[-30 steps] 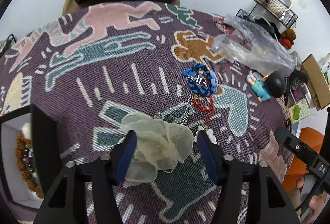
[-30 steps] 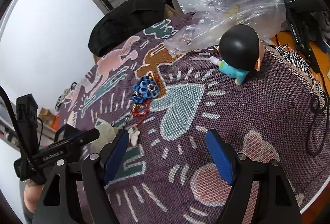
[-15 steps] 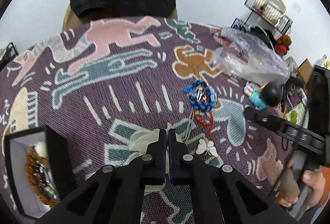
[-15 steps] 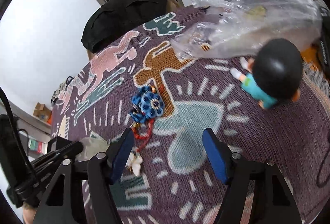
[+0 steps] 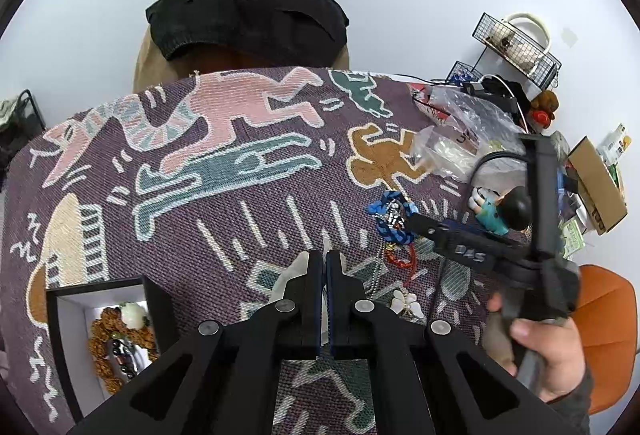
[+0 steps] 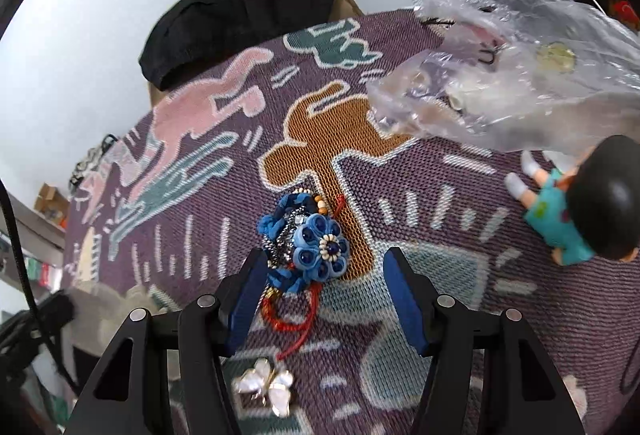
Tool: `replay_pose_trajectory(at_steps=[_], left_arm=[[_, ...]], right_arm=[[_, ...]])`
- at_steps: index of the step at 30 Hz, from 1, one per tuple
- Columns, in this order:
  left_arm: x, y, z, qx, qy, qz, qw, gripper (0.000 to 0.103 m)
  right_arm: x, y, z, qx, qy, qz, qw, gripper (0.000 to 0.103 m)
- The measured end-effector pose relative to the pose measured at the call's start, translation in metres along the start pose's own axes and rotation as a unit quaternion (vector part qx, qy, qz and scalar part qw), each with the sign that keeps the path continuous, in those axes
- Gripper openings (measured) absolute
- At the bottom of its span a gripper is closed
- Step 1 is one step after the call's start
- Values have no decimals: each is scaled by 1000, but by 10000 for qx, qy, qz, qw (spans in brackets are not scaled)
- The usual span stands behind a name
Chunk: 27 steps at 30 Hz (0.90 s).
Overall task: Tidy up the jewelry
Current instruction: 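Grasp the blue flower hair clip with the right tool while the left tool holds the scrunchie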
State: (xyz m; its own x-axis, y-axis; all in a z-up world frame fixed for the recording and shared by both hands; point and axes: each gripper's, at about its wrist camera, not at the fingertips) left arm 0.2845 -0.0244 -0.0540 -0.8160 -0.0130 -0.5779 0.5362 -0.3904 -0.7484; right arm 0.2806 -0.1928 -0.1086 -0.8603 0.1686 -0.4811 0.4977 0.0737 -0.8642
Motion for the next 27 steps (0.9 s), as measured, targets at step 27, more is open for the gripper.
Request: replay_pose_trajectory(at_steps=[27], left_arm=[[-13,-64,21,433,38,610,9972,1]], right_arm=[[-5,-100,-3,-324,-321,652,9968,10]])
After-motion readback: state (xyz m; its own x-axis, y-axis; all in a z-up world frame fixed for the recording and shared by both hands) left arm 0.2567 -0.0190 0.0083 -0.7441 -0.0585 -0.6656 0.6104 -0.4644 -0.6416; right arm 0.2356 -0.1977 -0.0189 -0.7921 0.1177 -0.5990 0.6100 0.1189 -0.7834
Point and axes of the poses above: each gripper's, at about its wrist camera, not at the fingertips, and y roughly the way its jaws point, z to its right, x to its underside, and after that the axes turned 5 degrees about x, right-handed
